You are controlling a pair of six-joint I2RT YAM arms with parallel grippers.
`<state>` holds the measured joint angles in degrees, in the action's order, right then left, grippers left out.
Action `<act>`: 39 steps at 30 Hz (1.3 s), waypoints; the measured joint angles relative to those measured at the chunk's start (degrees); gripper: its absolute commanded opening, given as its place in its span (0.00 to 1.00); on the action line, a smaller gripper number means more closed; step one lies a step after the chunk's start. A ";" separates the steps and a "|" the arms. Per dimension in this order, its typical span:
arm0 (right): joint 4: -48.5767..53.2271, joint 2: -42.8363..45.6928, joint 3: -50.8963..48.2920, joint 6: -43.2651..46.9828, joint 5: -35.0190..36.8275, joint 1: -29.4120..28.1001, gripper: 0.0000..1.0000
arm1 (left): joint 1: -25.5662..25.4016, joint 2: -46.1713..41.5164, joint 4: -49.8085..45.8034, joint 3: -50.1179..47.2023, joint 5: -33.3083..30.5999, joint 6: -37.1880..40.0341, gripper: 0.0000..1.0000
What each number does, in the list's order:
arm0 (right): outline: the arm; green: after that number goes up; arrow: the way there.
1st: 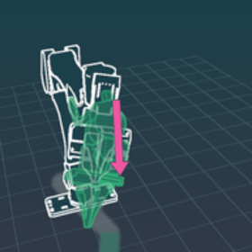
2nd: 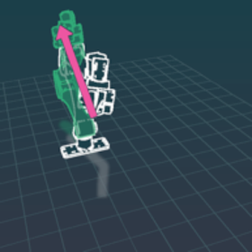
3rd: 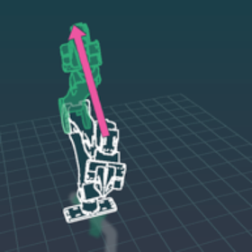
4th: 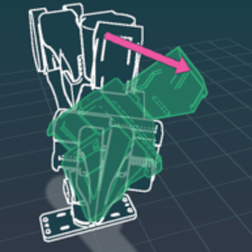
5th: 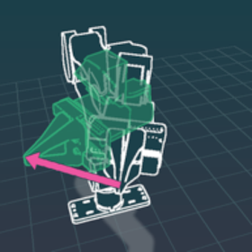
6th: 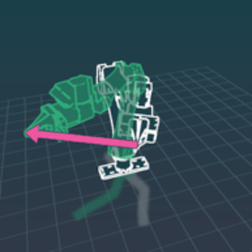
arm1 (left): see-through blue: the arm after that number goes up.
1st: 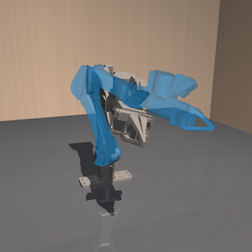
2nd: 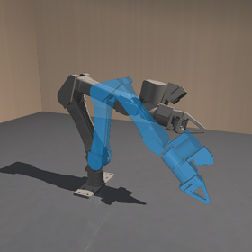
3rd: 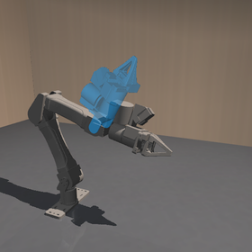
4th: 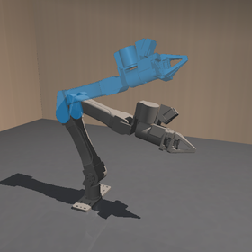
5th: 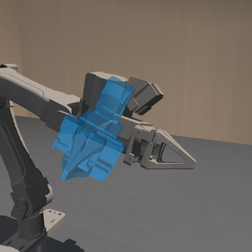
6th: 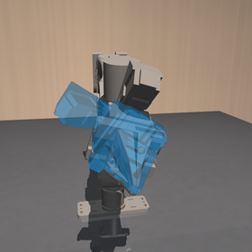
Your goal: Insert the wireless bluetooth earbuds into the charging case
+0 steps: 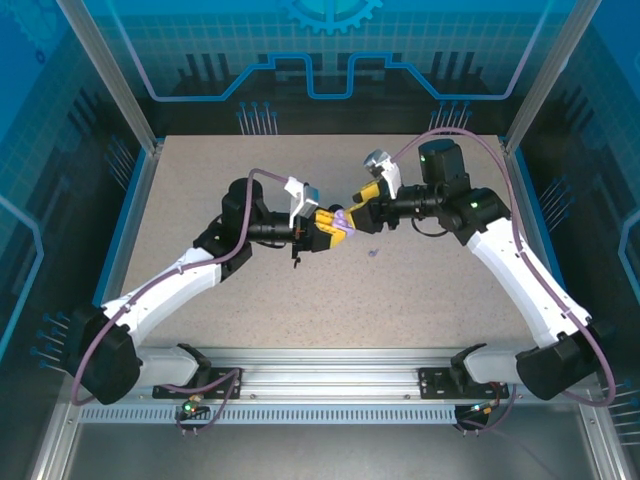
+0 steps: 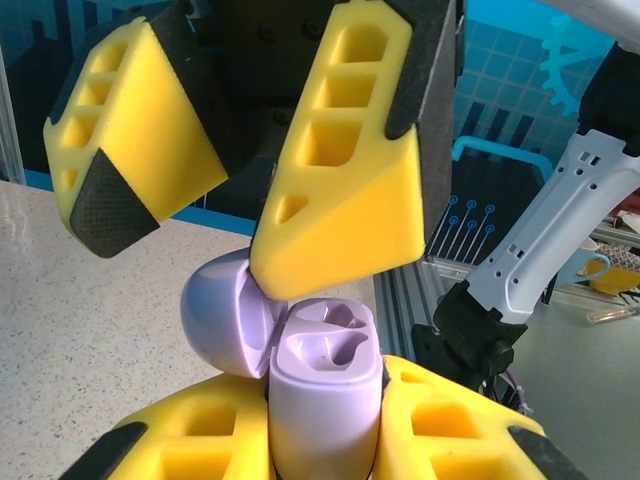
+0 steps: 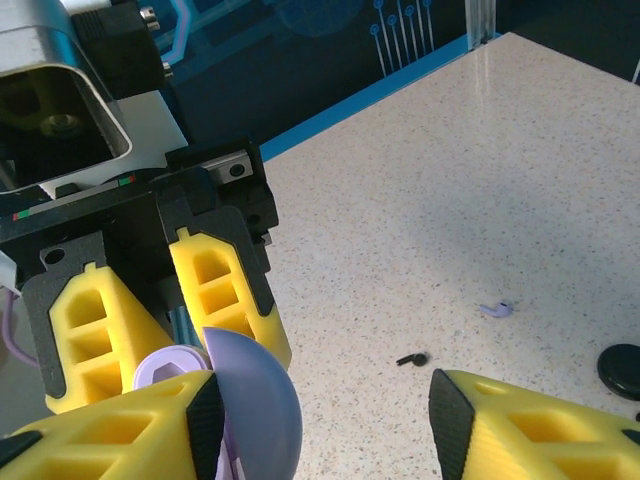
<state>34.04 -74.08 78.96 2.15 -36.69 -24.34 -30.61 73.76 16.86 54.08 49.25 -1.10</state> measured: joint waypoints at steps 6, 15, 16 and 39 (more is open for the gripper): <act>-2.05 4.35 -4.57 -2.38 5.49 1.64 0.64 | 0.68 2.01 2.69 -1.38 0.07 -0.59 0.10; -2.40 7.43 -14.49 -8.94 16.15 6.27 0.67 | 5.05 6.05 10.82 -5.64 0.09 -5.49 0.10; -1.99 6.84 -14.97 -9.75 17.09 6.58 0.67 | 5.33 6.16 11.80 -6.03 0.07 -6.12 0.10; 1.90 -26.62 -9.49 -10.71 28.81 7.13 0.20 | 7.87 6.82 20.52 -8.94 0.31 -12.13 0.09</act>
<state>35.94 -100.71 69.47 -8.56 -7.88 -17.21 -22.74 80.58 37.39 45.15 49.56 -13.23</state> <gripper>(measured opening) 0.236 0.218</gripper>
